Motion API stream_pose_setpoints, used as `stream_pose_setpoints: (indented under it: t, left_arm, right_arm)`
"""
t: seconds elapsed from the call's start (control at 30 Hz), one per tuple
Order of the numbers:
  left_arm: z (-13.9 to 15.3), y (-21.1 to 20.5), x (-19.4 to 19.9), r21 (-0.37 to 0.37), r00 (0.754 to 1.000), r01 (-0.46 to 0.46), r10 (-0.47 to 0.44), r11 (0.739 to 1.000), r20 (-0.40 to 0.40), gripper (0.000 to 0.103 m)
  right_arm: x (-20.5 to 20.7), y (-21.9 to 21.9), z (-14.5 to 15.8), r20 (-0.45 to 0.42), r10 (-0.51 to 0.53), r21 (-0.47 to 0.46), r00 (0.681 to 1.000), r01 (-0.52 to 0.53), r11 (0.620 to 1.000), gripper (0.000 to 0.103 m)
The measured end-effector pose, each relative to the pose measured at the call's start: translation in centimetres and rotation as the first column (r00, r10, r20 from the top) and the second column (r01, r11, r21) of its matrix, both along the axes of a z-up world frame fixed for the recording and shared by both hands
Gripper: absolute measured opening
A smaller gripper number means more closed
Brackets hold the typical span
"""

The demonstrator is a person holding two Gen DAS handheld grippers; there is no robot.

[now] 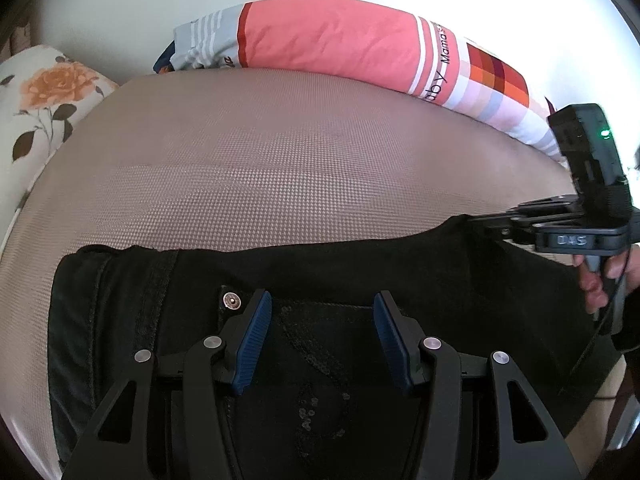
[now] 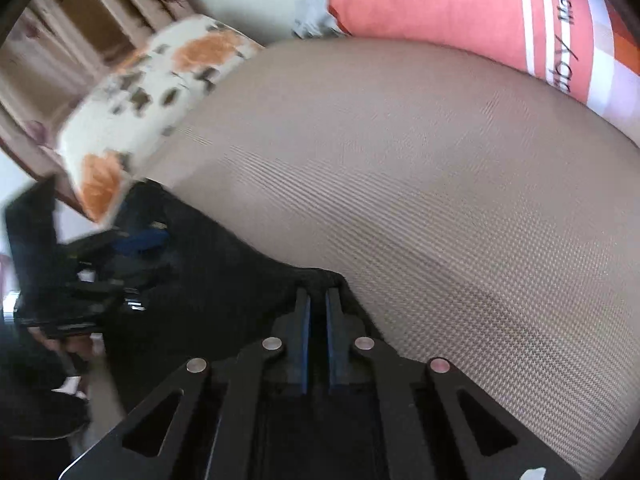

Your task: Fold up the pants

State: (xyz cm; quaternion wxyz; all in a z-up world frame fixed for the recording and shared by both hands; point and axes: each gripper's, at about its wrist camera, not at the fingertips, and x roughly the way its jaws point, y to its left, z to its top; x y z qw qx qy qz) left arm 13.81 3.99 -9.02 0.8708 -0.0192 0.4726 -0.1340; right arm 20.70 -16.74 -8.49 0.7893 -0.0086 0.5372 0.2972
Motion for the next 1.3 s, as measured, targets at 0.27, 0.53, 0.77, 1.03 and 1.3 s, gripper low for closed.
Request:
stream_pose_setpoints:
  t: [0.27, 0.53, 0.77, 1.03, 1.3]
  left_arm:
    - [0.7, -0.8, -0.5, 0.042, 0.999, 0.009, -0.011, 0.999, 0.041, 0.054]
    - [3.5, -6.7, -0.4, 0.058, 0.974, 0.188, -0.194, 0.98, 0.115, 0.054]
    - [1.8, -12.9, 2.6, -0.034, 0.947, 0.32, -0.318, 0.947, 0.051, 0.024]
    - [-1.5, -14.0, 5.4, -0.051, 0.953, 0.302, -0.303, 0.952, -0.007, 0.013]
    - [-0.6, -12.9, 1.6, -0.015, 0.948, 0.319, -0.319, 0.948, 0.0, 0.013]
  right_arm:
    - [-0.9, -1.0, 2.4, 0.045, -0.107, 0.013, 0.993, 0.106, 0.994, 0.016]
    - [-7.0, -6.1, 5.1, 0.138, -0.278, -0.085, 0.951, 0.291, 0.953, 0.021]
    - [-9.7, -7.3, 2.2, 0.149, -0.375, -0.164, 0.915, 0.397, 0.903, 0.022]
    - [-10.1, -8.3, 0.9, 0.221, -0.415, -0.234, 0.882, 0.461, 0.856, 0.021]
    - [-12.1, -11.9, 2.2, 0.229, -0.487, -0.198, 0.843, 0.53, 0.825, 0.026]
